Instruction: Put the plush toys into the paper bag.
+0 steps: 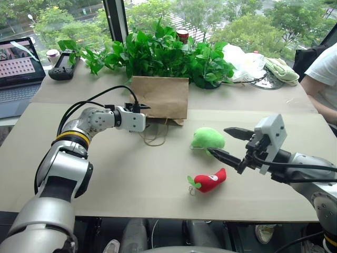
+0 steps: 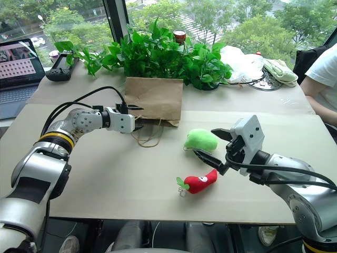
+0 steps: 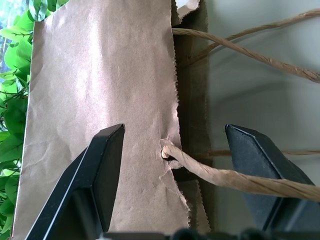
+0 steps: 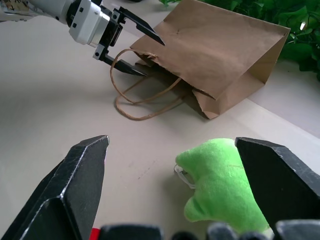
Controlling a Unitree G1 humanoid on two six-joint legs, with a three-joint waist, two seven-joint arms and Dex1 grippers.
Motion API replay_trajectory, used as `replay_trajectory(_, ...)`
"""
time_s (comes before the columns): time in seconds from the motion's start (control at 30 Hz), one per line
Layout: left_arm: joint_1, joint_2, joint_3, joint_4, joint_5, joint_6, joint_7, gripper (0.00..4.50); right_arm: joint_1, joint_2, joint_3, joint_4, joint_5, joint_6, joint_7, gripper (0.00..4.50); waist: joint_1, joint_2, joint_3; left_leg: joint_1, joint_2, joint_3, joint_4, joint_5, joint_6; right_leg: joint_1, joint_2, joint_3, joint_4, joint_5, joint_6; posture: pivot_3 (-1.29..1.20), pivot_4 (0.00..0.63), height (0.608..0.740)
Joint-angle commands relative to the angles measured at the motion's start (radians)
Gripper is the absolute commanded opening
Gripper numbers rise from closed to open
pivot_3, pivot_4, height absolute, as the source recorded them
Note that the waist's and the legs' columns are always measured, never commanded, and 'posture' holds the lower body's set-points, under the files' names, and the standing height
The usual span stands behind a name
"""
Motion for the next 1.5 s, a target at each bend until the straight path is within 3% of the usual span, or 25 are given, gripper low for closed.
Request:
replay_trajectory(0.03, -0.018, 0.0, 0.035, -0.004, -0.053, -0.027, -0.046, 3.44, -0.004, -0.005, -0.03, -0.033, 0.012, -0.013, -0.006, 4.5, 0.0, 0.0, 0.0, 0.0, 0.0, 0.0, 0.0, 0.0, 0.0, 0.0, 0.0, 0.0, 0.0, 0.0, 0.0, 0.0, 0.15, 0.74)
replay_trajectory(0.07, -0.016, 0.0, 0.036, -0.006, -0.057, -0.031, -0.053, 2.92, -0.004, -0.004, -0.029, -0.032, 0.012, -0.015, -0.006, 4.5, 0.001, 0.0, 0.0, 0.0, 0.0, 0.0, 0.0, 0.0, 0.0, 0.0, 0.0, 0.0, 0.0, 0.0, 0.0, 0.0, 0.15, 0.74)
replay_trajectory(0.1, -0.015, -0.002, 0.039, -0.007, -0.064, -0.033, -0.062, 2.74, -0.005, -0.004, -0.027, -0.031, 0.011, -0.015, -0.007, 4.5, 0.001, 0.0, 0.0, 0.0, 0.0, 0.0, 0.0, 0.0, 0.0, 0.0, 0.0, 0.0, 0.0, 0.0, 0.0, 0.0, 0.15, 0.74)
replay_trajectory(0.33, -0.011, -0.016, 0.046, -0.012, -0.078, -0.041, -0.087, 0.18, -0.004, -0.004, -0.024, -0.028, 0.009, -0.017, -0.005, 4.5, 0.001, 0.0, 0.0, 0.0, 0.0, 0.0, 0.0, 0.0, 0.0, 0.0, 0.0, 0.0, 0.0, 0.0, 0.0, 0.0, 0.15, 0.74)
replay_trajectory(0.37, -0.009, -0.018, 0.046, -0.012, -0.08, -0.041, -0.089, 0.04, -0.004, -0.004, -0.025, -0.028, 0.009, -0.017, -0.005, 4.5, 0.001, 0.0, 0.0, 0.0, 0.0, 0.0, 0.0, 0.0, 0.0, 0.0, 0.0, 0.0, 0.0, 0.0, 0.0, 0.0, 0.15, 0.74)
replay_trajectory(0.53, 0.006, -0.024, 0.073, -0.013, -0.122, -0.031, -0.134, 0.04, -0.006, -0.001, -0.022, -0.027, 0.007, -0.019, -0.008, 4.5, 0.0, 0.0, 0.0, 0.0, 0.0, -0.001, 0.0, 0.0, 0.0, 0.0, 0.0, 0.0, 0.0, 0.0, 0.0, 0.0, 0.15, 0.74)
replay_trajectory(0.77, 0.055, -0.049, 0.221, -0.086, -0.381, 0.07, -0.449, 0.04, -0.035, 0.019, 0.023, -0.042, 0.018, -0.01, -0.027, 4.5, -0.001, 0.0, 0.0, 0.0, 0.0, -0.001, 0.001, 0.0, 0.0, 0.0, 0.0, 0.0, 0.001, 0.0, 0.0, 0.0, 0.15, 0.74)
replay_trajectory(0.87, 0.108, -0.06, 0.294, -0.221, -0.555, 0.244, -0.633, 0.04, -0.058, 0.047, 0.076, -0.055, 0.021, -0.001, -0.046, 4.5, -0.004, 0.0, 0.0, 0.0, 0.0, -0.001, 0.001, 0.0, 0.0, 0.0, 0.0, 0.0, 0.001, 0.0, 0.0, 0.0, 0.15, 0.74)
replay_trajectory(1.0, 0.229, -0.026, 0.348, -0.516, -0.751, 0.637, -0.783, 0.04, -0.109, 0.101, 0.155, -0.043, 0.011, 0.01, -0.074, 4.5, -0.017, 0.0, 0.0, 0.0, 0.0, -0.002, 0.002, 0.0, 0.0, 0.001, 0.0, 0.0, 0.002, 0.0, 0.0, 0.0, 0.15, 0.74)
replay_trajectory(1.23, 0.366, 0.063, 0.361, -0.823, -0.816, 0.906, -0.789, 0.04, -0.144, 0.15, 0.279, 0.009, -0.068, -0.004, -0.088, 4.5, -0.026, 0.001, 0.0, 0.0, 0.0, -0.005, 0.003, 0.0, 0.0, 0.002, 0.001, -0.001, 0.003, 0.0, 0.0, 0.0, 0.15, 0.74)
replay_trajectory(1.47, 0.361, 0.069, 0.392, -0.954, -0.864, 1.067, -0.72, 0.04, -0.181, 0.202, 0.328, 0.069, -0.134, -0.022, -0.098, 4.5, -0.017, 0.001, -0.001, -0.001, 0.0, -0.006, 0.008, 0.0, 0.0, 0.003, 0.001, -0.001, 0.003, 0.0, 0.001, 0.0, 0.15, 0.74)
replay_trajectory(1.5, 0.363, 0.069, 0.392, -0.96, -0.864, 1.071, -0.715, 0.0, -0.183, 0.209, 0.336, 0.074, -0.145, -0.024, -0.099, 4.1, -0.017, 0.001, -0.001, -0.001, 0.0, -0.006, 0.008, 0.0, 0.0, 0.003, 0.001, -0.001, 0.003, 0.0, 0.001, 0.0, 0.15, 0.74)
